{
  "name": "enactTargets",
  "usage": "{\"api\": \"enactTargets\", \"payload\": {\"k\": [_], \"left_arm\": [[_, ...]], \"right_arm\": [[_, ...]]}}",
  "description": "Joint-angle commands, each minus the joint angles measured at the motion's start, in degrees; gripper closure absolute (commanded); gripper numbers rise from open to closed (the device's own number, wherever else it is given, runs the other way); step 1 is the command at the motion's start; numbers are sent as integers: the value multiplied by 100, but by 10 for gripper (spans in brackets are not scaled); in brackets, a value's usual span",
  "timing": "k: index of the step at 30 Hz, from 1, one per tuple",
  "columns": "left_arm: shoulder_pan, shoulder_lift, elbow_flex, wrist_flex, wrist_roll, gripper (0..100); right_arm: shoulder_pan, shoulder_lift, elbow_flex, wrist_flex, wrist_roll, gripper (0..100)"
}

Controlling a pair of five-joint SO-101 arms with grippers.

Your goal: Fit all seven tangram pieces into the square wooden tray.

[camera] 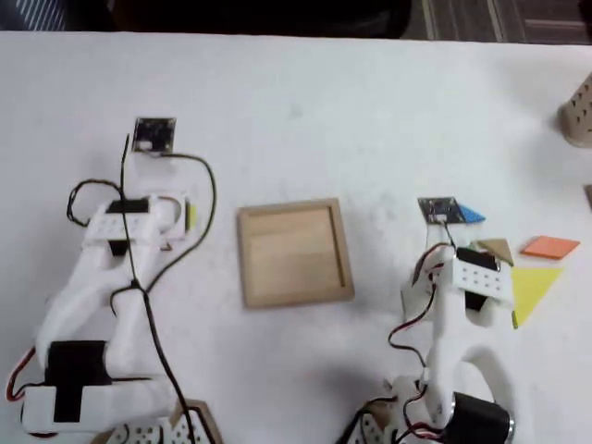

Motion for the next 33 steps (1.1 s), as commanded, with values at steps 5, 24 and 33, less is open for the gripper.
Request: {"api": "enactTargets", "payload": {"k": [5,24,33], "left_arm": [[-40,-40,-237,-62,-18,864],[-40,-31,-237,-62,-44,864],[-40,-31,-237,-62,-44,864]], "right_arm": [[-365,13,-9,-101,-237,807],[-470,22,-141,-321,-782,807],[-558,31,-167,-558,-826,806]]}}
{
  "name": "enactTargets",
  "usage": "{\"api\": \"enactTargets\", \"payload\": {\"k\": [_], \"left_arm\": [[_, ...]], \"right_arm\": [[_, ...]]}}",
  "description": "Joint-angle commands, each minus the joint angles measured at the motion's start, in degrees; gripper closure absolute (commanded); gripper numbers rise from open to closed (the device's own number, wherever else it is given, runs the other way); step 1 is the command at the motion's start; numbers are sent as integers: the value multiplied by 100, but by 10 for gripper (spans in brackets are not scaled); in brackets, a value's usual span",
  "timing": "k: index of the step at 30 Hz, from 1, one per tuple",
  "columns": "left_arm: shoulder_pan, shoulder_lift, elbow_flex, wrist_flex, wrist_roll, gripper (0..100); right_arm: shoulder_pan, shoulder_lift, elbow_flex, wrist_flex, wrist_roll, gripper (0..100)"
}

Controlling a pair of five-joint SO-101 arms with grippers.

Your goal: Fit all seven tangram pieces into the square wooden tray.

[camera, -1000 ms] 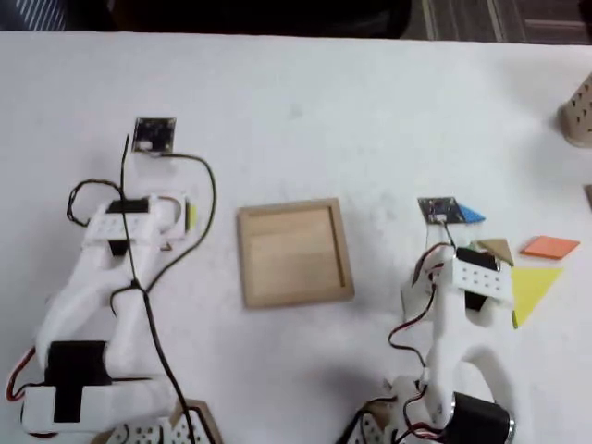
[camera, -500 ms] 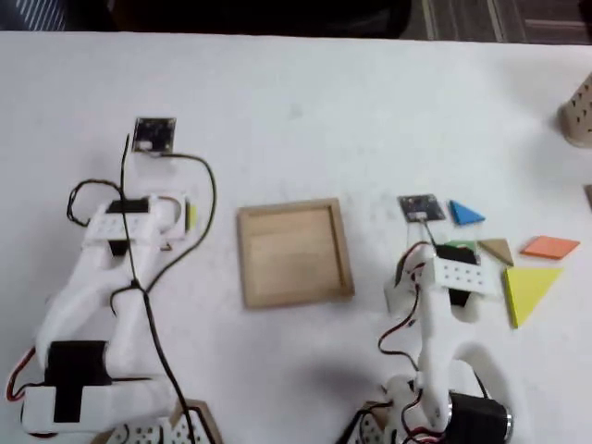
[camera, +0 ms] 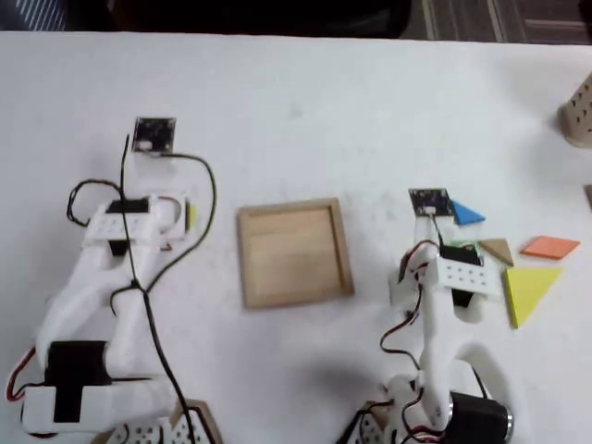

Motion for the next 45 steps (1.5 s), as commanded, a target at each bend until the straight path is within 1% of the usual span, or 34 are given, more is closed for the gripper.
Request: {"api": "enactTargets", "payload": {"k": [1,6,9,14,18,22,24,27,37,41,45], "left_arm": [[-40,-31,-237,-62,-44,864],[-40,-31,-237,-62,-53,864],[-40,-31,-237,-62,-53,864],[-40,-31,-237,-62,-53,864],[-40,-31,-237,-62,-53,864],[-40,-31,-237,-62,-53,864],[-57,-31,-237,-62,-53,864],[-57,-31,-237,-62,-53,864],[-48,-31,-237,-62,-53,864],[-48,-31,-237,-62,-53,864],[-48,-31,-237,-62,-53,864]], "right_arm": [[-22,22,-202,-110,-62,805],[-31,295,-343,-127,-62,805],[-31,716,-730,-57,-264,805],[-22,1358,-1240,303,-281,806],[-57,1402,-1345,233,-281,806],[-259,1455,-1521,40,-255,803],[-338,1455,-1521,66,-44,791],[-303,1455,-1521,75,9,769],[-330,1578,-1688,-48,53,773],[-356,1666,-1741,-40,352,775],[-347,1701,-1785,180,396,775]]}}
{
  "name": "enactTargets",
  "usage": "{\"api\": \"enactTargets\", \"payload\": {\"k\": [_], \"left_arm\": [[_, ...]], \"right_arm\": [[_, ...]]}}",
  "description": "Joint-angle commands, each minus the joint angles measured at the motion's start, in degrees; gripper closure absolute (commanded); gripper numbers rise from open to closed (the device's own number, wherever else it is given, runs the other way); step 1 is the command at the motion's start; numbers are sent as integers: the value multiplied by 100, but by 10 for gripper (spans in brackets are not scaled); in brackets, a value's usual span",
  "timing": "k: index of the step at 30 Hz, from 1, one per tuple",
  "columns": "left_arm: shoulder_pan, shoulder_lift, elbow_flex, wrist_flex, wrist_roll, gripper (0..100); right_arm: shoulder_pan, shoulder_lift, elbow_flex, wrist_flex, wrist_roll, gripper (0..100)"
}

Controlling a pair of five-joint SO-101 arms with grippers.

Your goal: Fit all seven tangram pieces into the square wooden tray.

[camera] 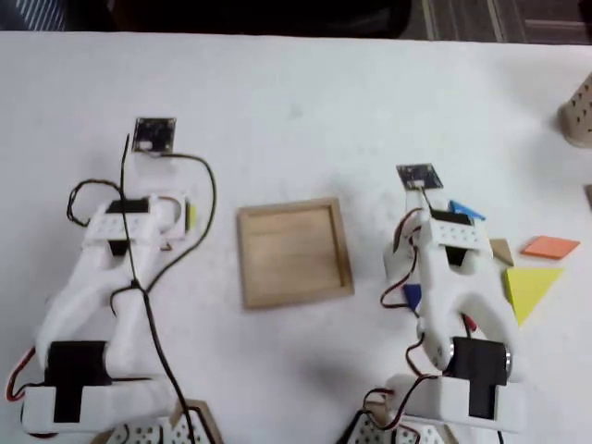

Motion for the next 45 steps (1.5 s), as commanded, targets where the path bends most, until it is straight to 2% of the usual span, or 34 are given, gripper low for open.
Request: {"api": "enactTargets", "payload": {"k": [1,9,14,41,45], "left_arm": [[-57,-31,-237,-62,-53,864],[-48,-31,-237,-62,-53,864],[-48,-31,-237,-62,-53,864],[-66,-31,-237,-62,-62,864],[-66,-31,-237,-62,-62,864]], "right_arm": [[-66,-48,-237,215,123,776],[-48,-40,-211,330,88,783],[-40,-40,-211,295,105,878],[-48,-215,-264,295,79,882],[-48,-567,-255,374,-141,882]]}}
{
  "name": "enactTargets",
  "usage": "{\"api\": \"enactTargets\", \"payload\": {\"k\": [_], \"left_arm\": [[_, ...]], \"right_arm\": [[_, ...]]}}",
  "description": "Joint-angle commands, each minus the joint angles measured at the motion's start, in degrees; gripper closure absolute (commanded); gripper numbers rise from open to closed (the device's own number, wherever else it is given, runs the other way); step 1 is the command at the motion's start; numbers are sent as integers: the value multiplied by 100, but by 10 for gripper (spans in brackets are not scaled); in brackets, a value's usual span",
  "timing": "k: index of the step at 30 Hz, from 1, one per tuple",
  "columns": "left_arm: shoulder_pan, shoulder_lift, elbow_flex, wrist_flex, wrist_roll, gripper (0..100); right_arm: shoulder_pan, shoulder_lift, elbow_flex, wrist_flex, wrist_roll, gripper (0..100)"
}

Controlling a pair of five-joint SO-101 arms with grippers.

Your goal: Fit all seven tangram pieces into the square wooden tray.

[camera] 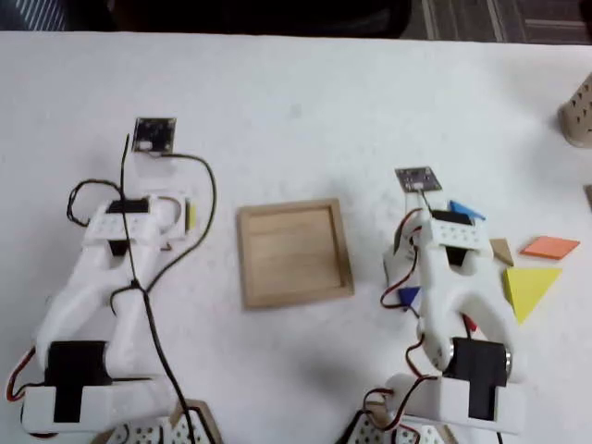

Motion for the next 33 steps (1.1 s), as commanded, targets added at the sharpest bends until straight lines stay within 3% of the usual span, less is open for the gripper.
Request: {"api": "enactTargets", "payload": {"k": [1,14,20,33], "left_arm": [[-66,-31,-237,-62,-62,864],[-75,-31,-237,-62,-62,864],[-84,-40,-246,-62,-62,864],[-382,-75,-281,-53,-9,864]], "right_arm": [[-48,-549,-237,171,-202,882],[-374,-954,-457,505,-290,882],[-1297,-1024,-923,936,-791,882],[-3468,-954,-1160,470,-1433,881]]}}
